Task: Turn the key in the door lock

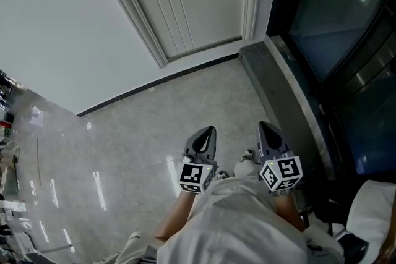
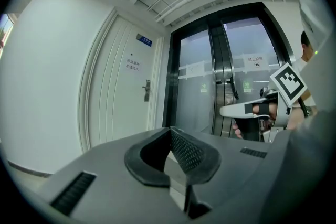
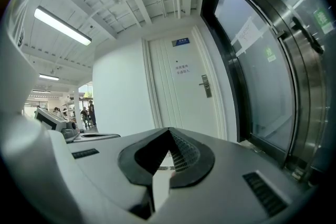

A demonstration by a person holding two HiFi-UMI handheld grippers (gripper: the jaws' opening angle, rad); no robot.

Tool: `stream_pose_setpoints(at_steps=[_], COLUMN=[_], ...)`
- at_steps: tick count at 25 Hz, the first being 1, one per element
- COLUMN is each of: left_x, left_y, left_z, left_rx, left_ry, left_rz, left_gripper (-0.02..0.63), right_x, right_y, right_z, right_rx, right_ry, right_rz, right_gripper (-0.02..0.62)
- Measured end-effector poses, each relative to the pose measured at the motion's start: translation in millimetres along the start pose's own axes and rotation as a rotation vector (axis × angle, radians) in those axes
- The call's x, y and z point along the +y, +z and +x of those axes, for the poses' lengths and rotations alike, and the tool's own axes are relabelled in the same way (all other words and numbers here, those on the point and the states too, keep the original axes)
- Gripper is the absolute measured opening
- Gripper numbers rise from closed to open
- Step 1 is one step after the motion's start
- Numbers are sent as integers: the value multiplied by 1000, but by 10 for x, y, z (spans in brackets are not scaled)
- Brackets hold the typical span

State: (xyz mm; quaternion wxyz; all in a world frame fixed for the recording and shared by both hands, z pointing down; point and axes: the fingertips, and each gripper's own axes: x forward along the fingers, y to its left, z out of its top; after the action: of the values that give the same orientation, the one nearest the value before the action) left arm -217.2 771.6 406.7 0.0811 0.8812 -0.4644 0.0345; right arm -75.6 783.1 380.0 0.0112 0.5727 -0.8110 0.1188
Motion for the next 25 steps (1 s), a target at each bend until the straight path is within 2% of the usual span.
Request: stream_pose_setpoints(at_steps=[6, 16, 19, 25], left_x=[154, 245, 220, 305], left_y=[46, 126, 251, 359], left_z=[425, 1393, 1695, 2245], left_rx=[-6, 16, 3, 0], left_ry=[1, -9, 6, 55], left_rz=[9, 19, 45, 39], left_gripper=[8, 8, 8, 8], right_x=[-270, -1022, -1305, -1654], right_y=[-32, 106, 228, 372], right_z=[316, 1034, 1266, 1743], right_rx=[9, 20, 10, 17], right_ry=[-19, -29, -30, 17], right_rz=[17, 51, 61, 21], right_gripper=[-5, -5, -5, -5])
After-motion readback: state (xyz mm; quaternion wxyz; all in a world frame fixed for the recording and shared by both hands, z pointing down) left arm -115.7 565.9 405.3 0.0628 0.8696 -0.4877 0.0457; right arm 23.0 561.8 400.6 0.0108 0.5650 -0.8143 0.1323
